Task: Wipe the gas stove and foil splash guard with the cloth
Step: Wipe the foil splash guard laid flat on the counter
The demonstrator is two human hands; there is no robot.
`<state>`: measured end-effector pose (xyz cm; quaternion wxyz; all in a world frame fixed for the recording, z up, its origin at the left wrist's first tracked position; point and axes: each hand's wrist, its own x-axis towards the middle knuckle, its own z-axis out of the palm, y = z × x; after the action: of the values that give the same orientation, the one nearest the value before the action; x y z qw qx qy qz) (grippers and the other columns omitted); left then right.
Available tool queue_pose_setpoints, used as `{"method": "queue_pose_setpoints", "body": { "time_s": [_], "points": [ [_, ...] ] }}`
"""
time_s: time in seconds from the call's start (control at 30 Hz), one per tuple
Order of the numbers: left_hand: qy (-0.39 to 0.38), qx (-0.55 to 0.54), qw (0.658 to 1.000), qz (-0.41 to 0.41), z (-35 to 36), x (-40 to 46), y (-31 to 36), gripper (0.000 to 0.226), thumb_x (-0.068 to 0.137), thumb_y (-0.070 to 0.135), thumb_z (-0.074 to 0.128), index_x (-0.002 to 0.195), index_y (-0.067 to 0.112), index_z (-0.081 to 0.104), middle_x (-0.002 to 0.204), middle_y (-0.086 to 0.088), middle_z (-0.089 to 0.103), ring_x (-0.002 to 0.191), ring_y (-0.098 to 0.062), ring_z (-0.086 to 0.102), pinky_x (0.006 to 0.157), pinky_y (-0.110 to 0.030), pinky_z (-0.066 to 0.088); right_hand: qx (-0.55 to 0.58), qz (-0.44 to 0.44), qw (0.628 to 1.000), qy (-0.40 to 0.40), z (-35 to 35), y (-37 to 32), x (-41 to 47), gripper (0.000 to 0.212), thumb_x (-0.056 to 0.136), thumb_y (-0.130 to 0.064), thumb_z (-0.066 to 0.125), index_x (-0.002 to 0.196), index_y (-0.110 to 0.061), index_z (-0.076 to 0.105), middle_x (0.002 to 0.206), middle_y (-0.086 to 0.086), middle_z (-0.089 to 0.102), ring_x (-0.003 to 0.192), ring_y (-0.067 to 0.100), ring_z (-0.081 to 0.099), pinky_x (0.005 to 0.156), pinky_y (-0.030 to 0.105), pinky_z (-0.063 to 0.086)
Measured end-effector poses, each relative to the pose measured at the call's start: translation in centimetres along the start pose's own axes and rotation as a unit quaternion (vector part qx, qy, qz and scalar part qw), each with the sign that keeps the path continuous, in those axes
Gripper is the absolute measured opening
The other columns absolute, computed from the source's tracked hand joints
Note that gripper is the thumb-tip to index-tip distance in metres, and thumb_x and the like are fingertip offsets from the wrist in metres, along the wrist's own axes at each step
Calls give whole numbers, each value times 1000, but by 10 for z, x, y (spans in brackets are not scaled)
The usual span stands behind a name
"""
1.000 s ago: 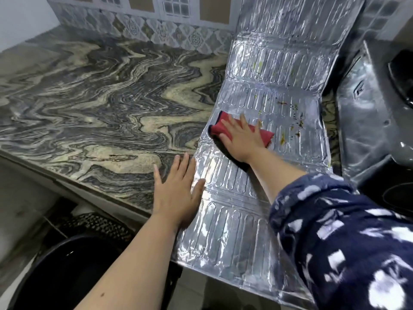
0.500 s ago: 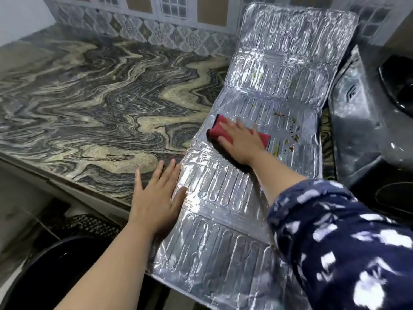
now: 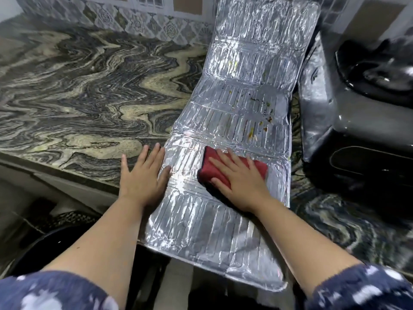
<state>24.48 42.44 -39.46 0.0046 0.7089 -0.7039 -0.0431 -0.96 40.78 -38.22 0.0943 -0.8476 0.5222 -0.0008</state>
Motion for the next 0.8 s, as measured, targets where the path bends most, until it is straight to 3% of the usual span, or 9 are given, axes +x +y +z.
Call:
{"method": "queue_pose_setpoints", "body": {
  "time_s": [0.13,0.23,0.33,0.4,0.47,0.53,0.67,0.8],
  "points": [
    [-9,-3,1000,4,-1,0,-1,66,90,56,-6,151,31,-3,158,15,-11,146,-9,-12,116,-58,-7,-10,102,994,26,-8,58,7,65,89,-66,11,149,-41,12,160,-12,5,148,14,1,118,51,1],
    [-12,-6,1000,8,-3,-2,-2,68,90,57,-4,152,29,1,158,15,-7,147,-8,-9,116,-57,-7,-10,140,990,23,-10,67,22,60,93,-63,14,150,-41,9,161,-11,1,148,16,-2,117,55,-3],
    [-4,-40,999,-14,-13,2,-9,63,94,58,17,149,27,22,158,10,19,146,-10,16,116,-55,-2,17,124,992,24,-6,44,27,59,94,-61,16,150,-41,9,161,-10,-1,148,18,-5,117,56,-6],
    [9,-74,996,-52,-25,8,-12,54,92,56,33,136,25,41,145,1,45,134,-19,42,114,-54,9,28,109,993,30,-2,24,25,60,94,-61,17,150,-39,11,161,-10,-1,148,18,-7,116,56,-5],
    [36,-61,996,-62,-34,15,-9,47,91,48,42,129,20,45,133,-8,54,125,-25,49,114,-55,15,36,104,994,26,1,3,21,62,94,-60,18,151,-37,10,161,-8,-2,148,18,-10,116,57,-6],
    [50,-46,995,-68,-34,24,1,51,94,43,42,137,17,38,142,-11,47,134,-26,41,115,-56,14,30,99,995,14,5,-15,15,64,94,-60,17,151,-34,5,161,-6,-5,147,20,-15,115,58,-8],
    [1,-58,992,-109,-17,42,22,61,97,46,27,150,16,21,160,-4,13,148,-21,6,115,-61,1,11,49,999,-8,5,-20,3,67,93,-60,19,149,-36,-10,159,-6,-19,146,26,-20,113,61,-9],
    [16,-18,991,-130,0,44,30,68,97,50,21,151,9,14,161,-8,7,149,-22,2,113,-58,-9,-19,-26,999,-3,8,-6,-6,62,92,-62,18,149,-43,2,159,-13,-13,146,25,-18,112,61,-11]
  ]
}}
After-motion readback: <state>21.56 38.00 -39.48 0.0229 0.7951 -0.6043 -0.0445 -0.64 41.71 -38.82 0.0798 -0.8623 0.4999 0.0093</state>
